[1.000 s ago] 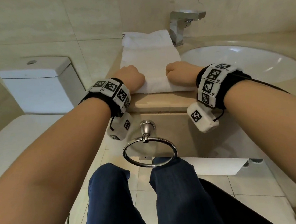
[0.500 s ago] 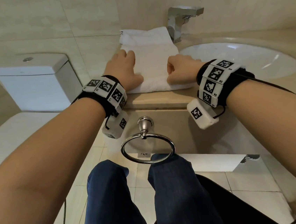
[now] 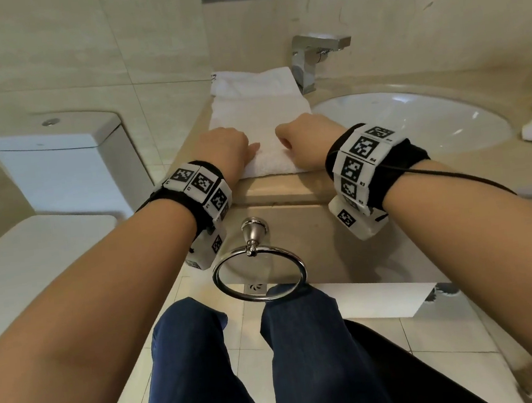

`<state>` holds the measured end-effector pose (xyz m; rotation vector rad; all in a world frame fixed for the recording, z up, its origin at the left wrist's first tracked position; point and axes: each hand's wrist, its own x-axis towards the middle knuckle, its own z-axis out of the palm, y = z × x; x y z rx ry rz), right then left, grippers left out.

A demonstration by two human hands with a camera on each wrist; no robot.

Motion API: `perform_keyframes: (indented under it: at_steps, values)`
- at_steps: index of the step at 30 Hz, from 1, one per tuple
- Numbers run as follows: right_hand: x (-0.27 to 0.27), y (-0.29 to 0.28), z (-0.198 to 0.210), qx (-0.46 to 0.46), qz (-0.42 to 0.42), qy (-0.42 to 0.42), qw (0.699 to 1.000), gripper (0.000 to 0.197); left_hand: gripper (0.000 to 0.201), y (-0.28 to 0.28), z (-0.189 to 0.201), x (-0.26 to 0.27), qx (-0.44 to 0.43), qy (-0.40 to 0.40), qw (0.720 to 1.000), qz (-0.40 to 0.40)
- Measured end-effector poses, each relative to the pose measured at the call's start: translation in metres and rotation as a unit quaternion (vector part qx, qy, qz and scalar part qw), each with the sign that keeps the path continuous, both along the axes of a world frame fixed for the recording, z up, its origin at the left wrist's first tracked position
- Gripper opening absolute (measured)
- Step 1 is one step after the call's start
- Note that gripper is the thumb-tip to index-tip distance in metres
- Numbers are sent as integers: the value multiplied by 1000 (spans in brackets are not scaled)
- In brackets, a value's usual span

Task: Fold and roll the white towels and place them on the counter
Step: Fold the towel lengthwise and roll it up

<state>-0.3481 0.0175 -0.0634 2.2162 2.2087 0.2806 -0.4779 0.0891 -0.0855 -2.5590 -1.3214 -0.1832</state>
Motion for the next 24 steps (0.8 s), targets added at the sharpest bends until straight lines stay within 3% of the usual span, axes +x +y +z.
perform_keyframes:
  at_steps: [4, 6, 10, 14, 16, 22, 24]
  values:
    - [2, -10, 4, -38, -1, 37, 999, 35, 61, 4, -13, -14, 13, -55, 996, -71]
    - [4, -12, 2, -48, 1, 44, 998, 39, 61, 7, -17, -22, 15, -69, 990, -118]
    - [6, -13, -3, -46, -5, 32, 998, 36, 64, 6, -12, -31, -7, -55, 990, -127]
    - [6, -12, -4, -34, -5, 9, 999, 32, 24, 5, -11, -29, -22, -47, 992, -114]
    - [6, -11, -4, -21, -1, 0, 1000, 31, 14, 5, -8, -29, -53, -62, 991, -104]
    - [10, -4, -5, -17, -1, -4, 1000, 7, 21, 12, 0, -28, -119, -139, 980, -78]
    - [13, -3, -4, -20, -3, 20, 1000, 11, 28, 14, -2, -29, -154, -191, 967, -68]
